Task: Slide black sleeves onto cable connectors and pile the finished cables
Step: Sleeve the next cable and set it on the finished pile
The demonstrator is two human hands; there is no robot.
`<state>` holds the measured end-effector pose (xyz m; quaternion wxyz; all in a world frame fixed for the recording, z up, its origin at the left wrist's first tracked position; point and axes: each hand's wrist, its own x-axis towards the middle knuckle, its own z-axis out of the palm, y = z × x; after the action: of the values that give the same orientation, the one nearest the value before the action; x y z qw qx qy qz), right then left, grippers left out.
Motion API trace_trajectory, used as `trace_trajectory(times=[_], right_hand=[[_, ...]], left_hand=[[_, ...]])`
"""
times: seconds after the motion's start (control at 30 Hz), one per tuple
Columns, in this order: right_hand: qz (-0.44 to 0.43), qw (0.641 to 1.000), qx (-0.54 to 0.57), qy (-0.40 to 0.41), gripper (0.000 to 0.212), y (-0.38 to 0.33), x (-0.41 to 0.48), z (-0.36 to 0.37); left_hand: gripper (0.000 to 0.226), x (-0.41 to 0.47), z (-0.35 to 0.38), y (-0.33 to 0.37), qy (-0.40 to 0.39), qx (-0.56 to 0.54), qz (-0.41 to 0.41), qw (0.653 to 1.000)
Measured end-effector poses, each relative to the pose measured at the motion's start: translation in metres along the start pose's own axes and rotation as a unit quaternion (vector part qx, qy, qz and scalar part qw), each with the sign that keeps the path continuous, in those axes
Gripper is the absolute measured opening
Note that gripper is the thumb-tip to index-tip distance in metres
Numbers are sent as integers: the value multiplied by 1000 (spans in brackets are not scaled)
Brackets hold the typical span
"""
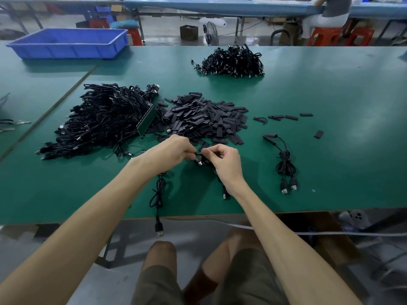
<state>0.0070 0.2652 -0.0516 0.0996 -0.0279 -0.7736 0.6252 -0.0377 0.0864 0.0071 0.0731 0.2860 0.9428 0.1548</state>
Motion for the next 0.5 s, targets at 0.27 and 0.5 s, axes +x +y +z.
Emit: trace_trajectory(times=[0.27,0.5], right_hand=[[3,1000,0,-16,16,-1,1,3],[-6,998,-23,-64,18,-3,-1,3]], left_hand=[[19,1,-6,5,6,33,-21,999],[21,-1,-6,3,32,68,-35,997]])
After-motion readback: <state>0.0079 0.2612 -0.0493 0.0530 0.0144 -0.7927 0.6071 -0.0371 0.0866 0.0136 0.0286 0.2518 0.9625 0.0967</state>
